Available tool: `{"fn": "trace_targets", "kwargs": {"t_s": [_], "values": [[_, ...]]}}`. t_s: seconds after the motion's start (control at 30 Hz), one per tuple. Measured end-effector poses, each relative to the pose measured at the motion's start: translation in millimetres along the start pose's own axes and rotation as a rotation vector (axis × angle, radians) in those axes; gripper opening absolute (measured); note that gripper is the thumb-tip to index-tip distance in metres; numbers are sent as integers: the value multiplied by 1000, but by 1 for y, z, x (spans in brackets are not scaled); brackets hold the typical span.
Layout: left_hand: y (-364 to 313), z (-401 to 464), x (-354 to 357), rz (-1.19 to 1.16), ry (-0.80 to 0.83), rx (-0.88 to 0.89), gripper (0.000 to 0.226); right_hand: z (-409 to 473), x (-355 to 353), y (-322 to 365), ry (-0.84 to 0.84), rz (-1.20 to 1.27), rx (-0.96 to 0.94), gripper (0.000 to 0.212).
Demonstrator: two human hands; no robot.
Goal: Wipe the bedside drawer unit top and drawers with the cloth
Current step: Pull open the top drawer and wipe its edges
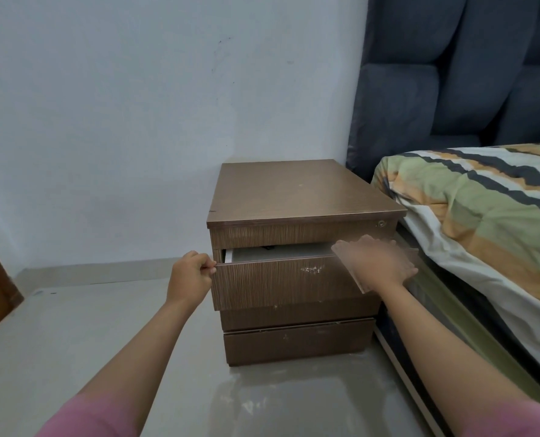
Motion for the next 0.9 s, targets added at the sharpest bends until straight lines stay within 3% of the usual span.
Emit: {"fn": "trace_targets", "kwargs": {"t_s": [0.63,0.8,0.9], "values": [[-1,-1,1,26,-13,4,9,12,-41,-54,-134,105,28,33],[-2,-1,1,21,-16,-2,8,17,-50,-66,-192,286,-48,31],[-3,-1,1,23,-16,7,8,8,-59,-71,-340,322,-5,30]]}}
Point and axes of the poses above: each hand's wrist, its own z-axis towards the middle knuckle, its own x-axis out of the palm, y = z × x, the point moved 7 cm from there along z, towards the middle knuckle, and after that the axes turned 13 degrees about y, right-handed, at the moved point
